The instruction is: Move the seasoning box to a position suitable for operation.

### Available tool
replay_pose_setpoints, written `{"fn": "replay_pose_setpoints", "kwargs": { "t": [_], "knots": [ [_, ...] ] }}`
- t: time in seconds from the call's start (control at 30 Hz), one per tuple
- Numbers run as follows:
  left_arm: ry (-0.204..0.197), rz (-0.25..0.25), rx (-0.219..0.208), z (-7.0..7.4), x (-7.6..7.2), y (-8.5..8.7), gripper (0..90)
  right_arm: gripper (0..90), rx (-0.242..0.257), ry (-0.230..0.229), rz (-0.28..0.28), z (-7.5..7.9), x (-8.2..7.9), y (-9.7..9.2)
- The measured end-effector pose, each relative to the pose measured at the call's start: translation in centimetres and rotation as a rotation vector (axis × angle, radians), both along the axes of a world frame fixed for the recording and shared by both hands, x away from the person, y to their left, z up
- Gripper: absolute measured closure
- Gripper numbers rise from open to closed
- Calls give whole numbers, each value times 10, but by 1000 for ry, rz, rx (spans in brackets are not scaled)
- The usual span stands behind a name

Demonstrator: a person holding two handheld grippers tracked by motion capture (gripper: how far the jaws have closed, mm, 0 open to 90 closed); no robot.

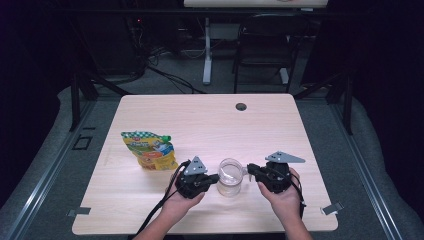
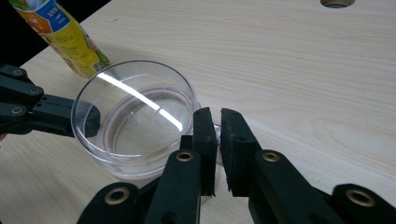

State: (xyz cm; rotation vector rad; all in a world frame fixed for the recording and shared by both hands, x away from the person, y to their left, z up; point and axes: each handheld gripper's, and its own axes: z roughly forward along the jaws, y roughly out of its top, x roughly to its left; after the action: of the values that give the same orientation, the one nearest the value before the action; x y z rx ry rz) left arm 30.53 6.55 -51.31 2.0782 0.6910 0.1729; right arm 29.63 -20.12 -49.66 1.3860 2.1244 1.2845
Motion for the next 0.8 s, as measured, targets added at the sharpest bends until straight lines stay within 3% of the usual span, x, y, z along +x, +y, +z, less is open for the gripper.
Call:
{"fn": "replay_pose_setpoints", "kwargs": {
  "t": [0.23,0.33,0.47,0.67,0.8],
  "knots": [
    [-7,-2,4,3,1,-2,900,811,-10,-9,16,0,-5,0],
    [-12,-2,2,5,1,-2,900,789,-42,-36,27,1,-10,2],
    [-15,0,-1,7,2,-3,900,753,-70,-39,46,1,-14,4],
    [-15,-6,8,11,3,-4,900,718,-75,-31,57,1,-16,3],
    [-23,-8,11,16,4,-6,900,676,-94,-51,60,5,-23,5]
  ]
}}
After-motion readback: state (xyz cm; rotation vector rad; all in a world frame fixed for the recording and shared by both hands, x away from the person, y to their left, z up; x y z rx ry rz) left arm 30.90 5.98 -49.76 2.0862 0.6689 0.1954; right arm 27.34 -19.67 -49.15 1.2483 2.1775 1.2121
